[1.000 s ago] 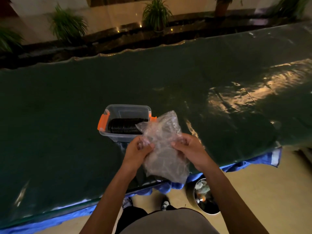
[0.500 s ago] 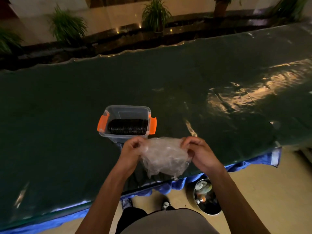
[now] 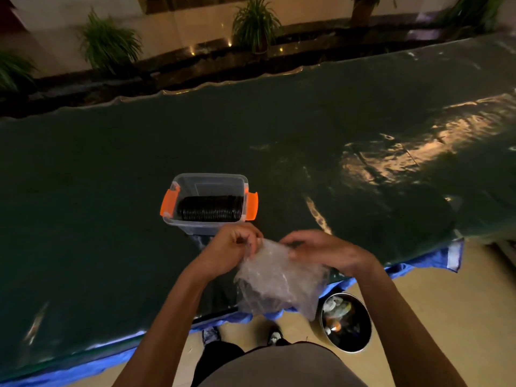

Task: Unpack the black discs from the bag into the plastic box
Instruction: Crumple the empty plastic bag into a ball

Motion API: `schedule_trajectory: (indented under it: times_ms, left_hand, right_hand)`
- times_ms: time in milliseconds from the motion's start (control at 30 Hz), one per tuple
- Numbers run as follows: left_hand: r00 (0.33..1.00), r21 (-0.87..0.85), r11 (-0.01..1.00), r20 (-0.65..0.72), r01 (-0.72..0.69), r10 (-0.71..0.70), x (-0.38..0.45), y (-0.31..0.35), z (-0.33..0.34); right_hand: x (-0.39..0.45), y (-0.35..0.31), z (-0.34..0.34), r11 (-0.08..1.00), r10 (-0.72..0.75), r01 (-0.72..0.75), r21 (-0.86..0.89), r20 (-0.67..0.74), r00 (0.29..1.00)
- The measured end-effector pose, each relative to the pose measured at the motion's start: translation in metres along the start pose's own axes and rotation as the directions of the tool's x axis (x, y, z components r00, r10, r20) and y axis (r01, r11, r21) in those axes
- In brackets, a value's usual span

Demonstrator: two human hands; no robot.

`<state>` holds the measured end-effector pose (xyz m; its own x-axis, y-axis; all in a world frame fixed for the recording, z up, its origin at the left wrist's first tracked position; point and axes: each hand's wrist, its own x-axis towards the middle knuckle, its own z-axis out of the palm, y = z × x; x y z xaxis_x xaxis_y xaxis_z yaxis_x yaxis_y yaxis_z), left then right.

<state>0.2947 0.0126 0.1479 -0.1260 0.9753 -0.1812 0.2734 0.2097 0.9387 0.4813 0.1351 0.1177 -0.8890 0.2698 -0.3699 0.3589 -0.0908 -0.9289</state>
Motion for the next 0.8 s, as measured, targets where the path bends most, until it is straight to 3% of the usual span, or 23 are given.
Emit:
schedule_trajectory:
  times_ms: [100, 200, 267, 333, 500, 633, 800]
  left_hand:
    - [1.0, -0.024, 1.0, 0.021, -0.003, 0.003, 0.002, 0.006, 0.004]
    - [0.988, -0.301, 0.951, -0.106, 0.073, -0.109, 0.003, -0.001, 0.003]
    - [0.964, -0.63, 0.765, -0.1, 0.131, -0.248, 0.002, -0.016, 0.001]
    - [0.956, -0.783, 0.595, -0.003, 0.18, -0.294, -0.002, -0.032, 0.007]
    - [0.947, -0.802, 0.514, 0.202, 0.306, -0.249, -0.012, -0.052, 0.038]
    - [0.942, -0.727, 0.624, 0.095, 0.286, -0.322, -0.008, -0.045, 0.041]
    - [0.926, -0.672, 0.687, -0.003, 0.277, -0.376, -0.007, -0.032, 0.04]
  right_hand:
    - [0.008, -0.012, 0.017, 0.998, 0.055, -0.056, 0.004, 0.158, 0.986]
    - [0.007, -0.013, 0.023, 0.997, -0.002, 0.003, 0.077, -0.013, 1.0]
    - [0.005, -0.009, 0.022, 0.971, -0.04, 0.077, 0.224, -0.165, 0.986]
    - [0.003, -0.004, 0.022, 0.923, -0.06, 0.149, 0.356, -0.25, 0.966]
    - [0.01, 0.003, 0.03, 0.913, -0.045, 0.207, 0.352, -0.417, 0.908]
    - [0.017, 0.008, 0.035, 0.979, -0.076, 0.165, 0.116, -0.547, 0.834]
    - [0.018, 0.011, 0.044, 0.976, -0.117, 0.196, 0.091, -0.539, 0.834]
